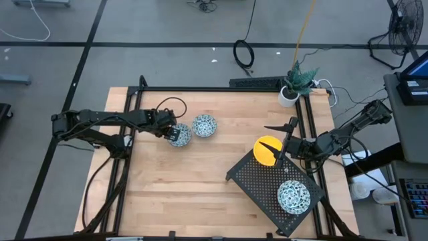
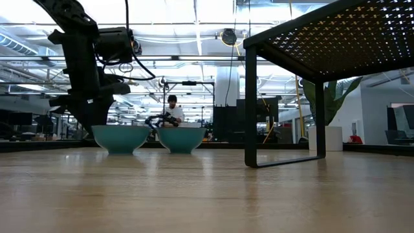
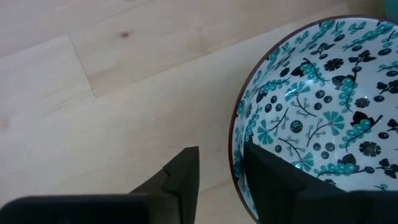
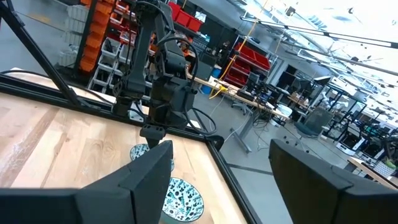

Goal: Pick & Place Mini bowls
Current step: Stack the left blue patterned bowl on top of the blue patterned bowl on the shelf

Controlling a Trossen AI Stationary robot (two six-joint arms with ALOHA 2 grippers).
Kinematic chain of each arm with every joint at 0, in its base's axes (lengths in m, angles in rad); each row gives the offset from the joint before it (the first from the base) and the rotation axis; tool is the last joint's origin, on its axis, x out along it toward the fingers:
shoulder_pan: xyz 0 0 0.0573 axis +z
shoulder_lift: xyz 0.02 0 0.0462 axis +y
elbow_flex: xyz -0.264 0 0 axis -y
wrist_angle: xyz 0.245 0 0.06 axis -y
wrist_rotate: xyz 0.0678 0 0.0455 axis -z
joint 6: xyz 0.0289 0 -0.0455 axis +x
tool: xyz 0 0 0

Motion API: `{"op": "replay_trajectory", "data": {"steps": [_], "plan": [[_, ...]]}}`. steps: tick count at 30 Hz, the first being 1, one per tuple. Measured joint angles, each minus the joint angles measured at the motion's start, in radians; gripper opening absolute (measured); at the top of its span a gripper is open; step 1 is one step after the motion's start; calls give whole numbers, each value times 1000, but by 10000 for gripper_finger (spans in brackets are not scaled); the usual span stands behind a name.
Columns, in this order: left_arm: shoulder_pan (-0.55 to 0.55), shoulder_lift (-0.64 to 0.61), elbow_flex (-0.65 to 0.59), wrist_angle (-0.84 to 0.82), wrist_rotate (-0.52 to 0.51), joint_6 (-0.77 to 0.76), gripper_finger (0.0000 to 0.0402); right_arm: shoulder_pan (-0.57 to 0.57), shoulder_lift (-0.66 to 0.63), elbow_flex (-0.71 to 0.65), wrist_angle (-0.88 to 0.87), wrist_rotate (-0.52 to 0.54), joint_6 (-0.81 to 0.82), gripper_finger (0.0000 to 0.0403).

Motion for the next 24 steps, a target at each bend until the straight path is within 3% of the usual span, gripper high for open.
{"op": "replay_trajectory", "data": {"steps": [12,24], "plan": [[0,0,0,1,0,-2,118,0,0,0,0,0,1,254],[0,0,0,2,0,1,198,0,0,0,0,0,3,254]]}}
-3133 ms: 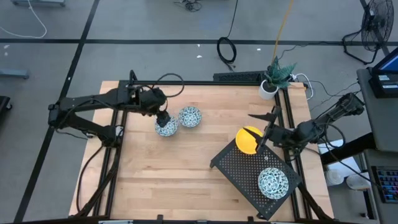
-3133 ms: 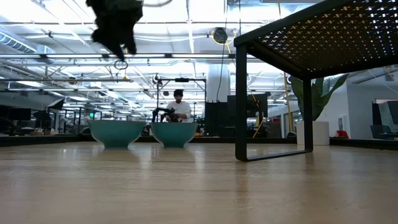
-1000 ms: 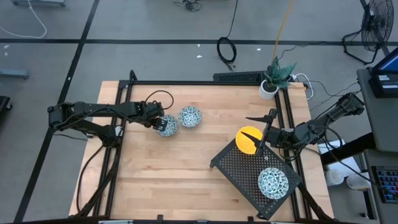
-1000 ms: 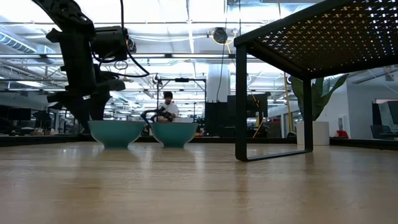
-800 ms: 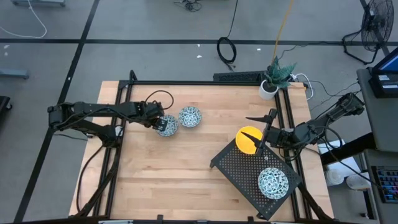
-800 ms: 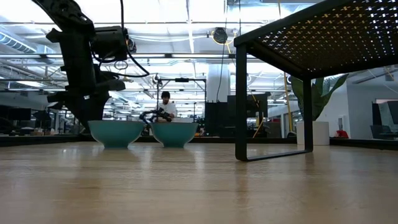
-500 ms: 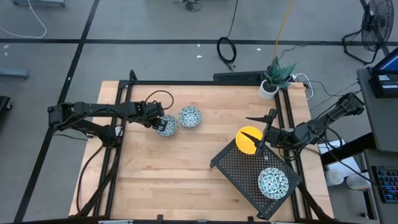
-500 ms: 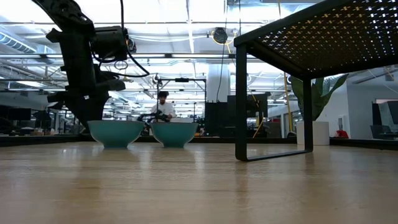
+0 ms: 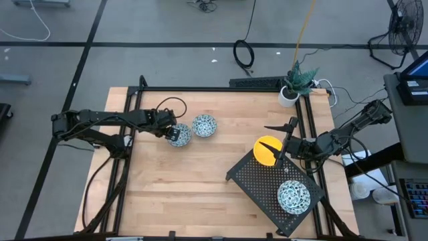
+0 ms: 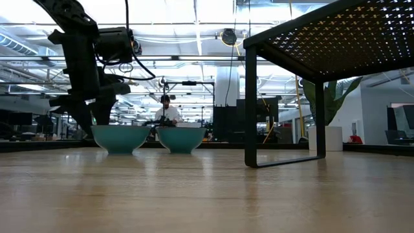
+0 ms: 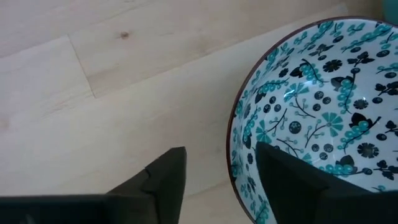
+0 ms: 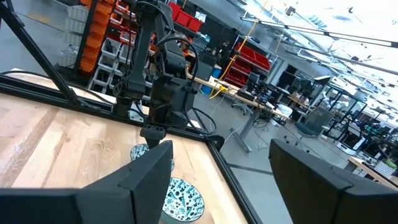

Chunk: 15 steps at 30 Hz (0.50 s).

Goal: Pick & Place Mini bowls
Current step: Stack the left blue patterned bowl on top of the blue patterned bowl on the shelf

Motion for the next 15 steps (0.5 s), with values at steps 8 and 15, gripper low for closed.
{"op": "replay_trajectory", "data": {"steps": [8,15], "plan": [[0,45,0,59,15,33,195,0,0,0,0,1,0,254],[0,59,0,77,33,69,175,0,0,0,0,2,0,254]]}}
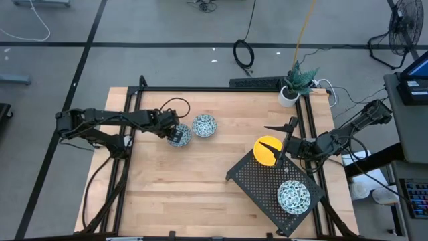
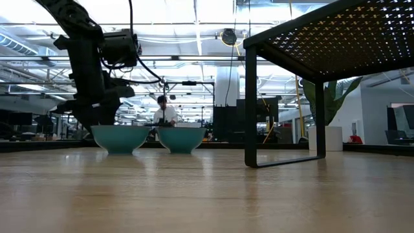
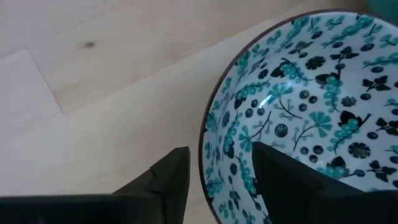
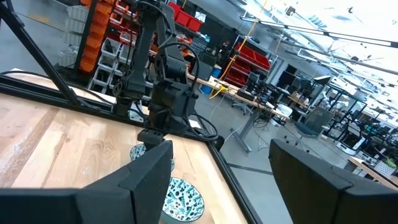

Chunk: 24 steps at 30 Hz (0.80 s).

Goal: Pick & Place Mini bowls
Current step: Stack the left blue patterned bowl on top of the blue patterned bowl on the shelf

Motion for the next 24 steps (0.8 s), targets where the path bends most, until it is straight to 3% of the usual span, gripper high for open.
{"op": "replay_trajectory", "data": {"steps": [19,24], "plan": [[200,0,0,-1,227,150,166,0,0,0,0,1,0,254],[208,0,0,-6,236,196,163,0,0,0,0,1,0,254]]}}
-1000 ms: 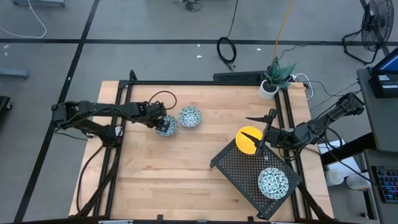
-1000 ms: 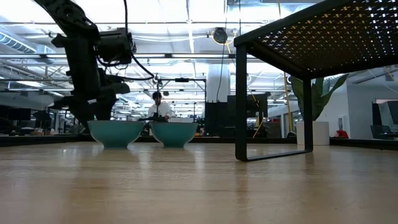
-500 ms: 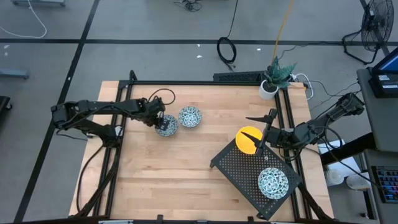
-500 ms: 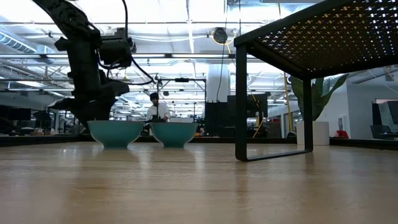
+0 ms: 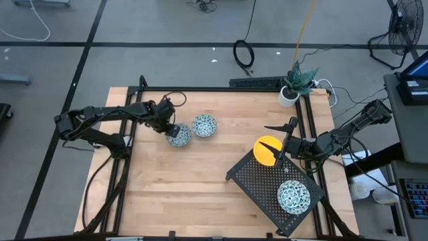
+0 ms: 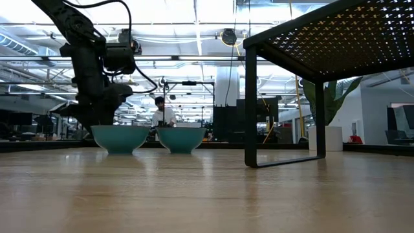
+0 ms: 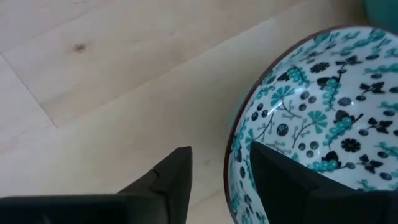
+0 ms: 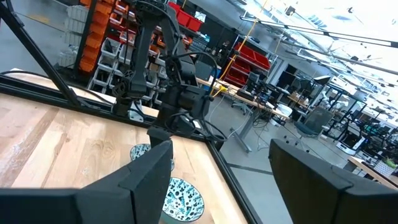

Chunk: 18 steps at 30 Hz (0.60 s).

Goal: Pick & Place Mini bowls
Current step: Stack the left blue patterned bowl on top of the blue patterned bowl on the shelf

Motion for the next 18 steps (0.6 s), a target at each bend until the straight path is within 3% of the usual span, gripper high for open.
{"op": "replay_trajectory", "data": {"steps": [18], "plan": [[0,0,0,-30,1,2,119,0,0,0,0,0,0,254]]}}
